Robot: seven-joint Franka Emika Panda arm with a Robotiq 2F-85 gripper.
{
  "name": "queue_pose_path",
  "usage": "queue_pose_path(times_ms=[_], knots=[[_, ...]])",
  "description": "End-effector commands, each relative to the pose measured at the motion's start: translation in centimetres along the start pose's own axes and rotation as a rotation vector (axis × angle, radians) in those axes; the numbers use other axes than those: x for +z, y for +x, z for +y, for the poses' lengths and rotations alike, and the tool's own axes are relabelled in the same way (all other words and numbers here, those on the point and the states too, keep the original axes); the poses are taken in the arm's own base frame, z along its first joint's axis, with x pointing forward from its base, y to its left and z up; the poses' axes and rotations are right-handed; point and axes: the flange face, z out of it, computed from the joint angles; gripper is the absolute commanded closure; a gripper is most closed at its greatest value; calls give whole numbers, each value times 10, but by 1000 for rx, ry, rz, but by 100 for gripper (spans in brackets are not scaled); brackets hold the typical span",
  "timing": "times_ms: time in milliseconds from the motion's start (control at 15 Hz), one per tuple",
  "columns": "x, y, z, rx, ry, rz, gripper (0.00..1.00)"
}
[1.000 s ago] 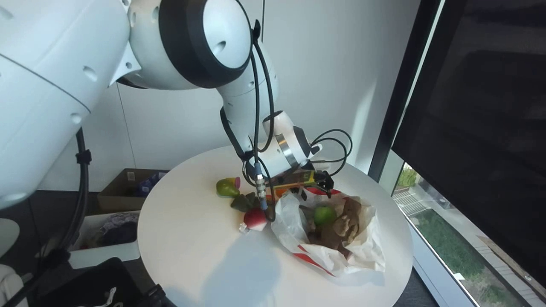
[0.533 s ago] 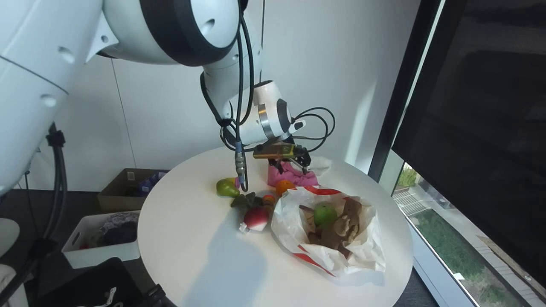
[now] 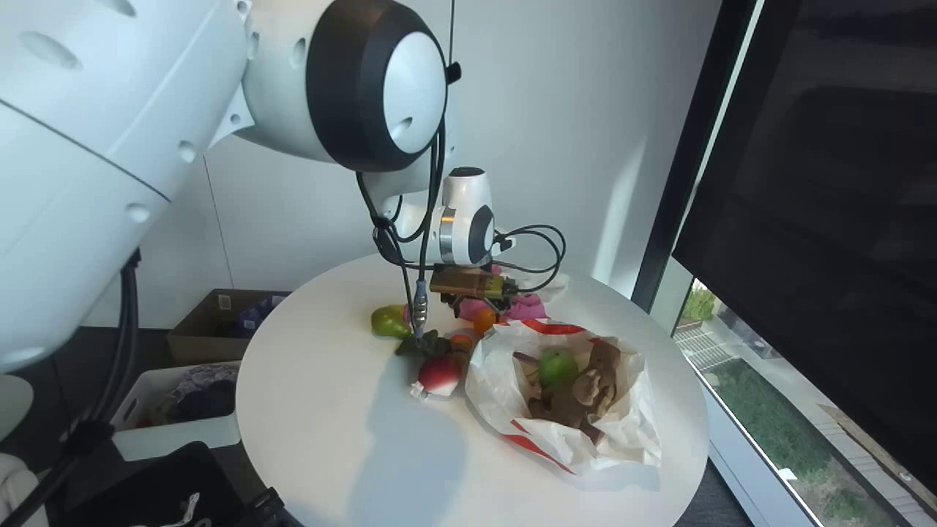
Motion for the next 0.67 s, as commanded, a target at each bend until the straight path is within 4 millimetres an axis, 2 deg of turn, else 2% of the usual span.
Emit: queue_pose_path(times_ms=[0,333,600], knots=[[21,15,-3,-108,0,44,0],[45,23,-5,-229,-8,62,0],[52,32,-1,-312,-33,81,0]])
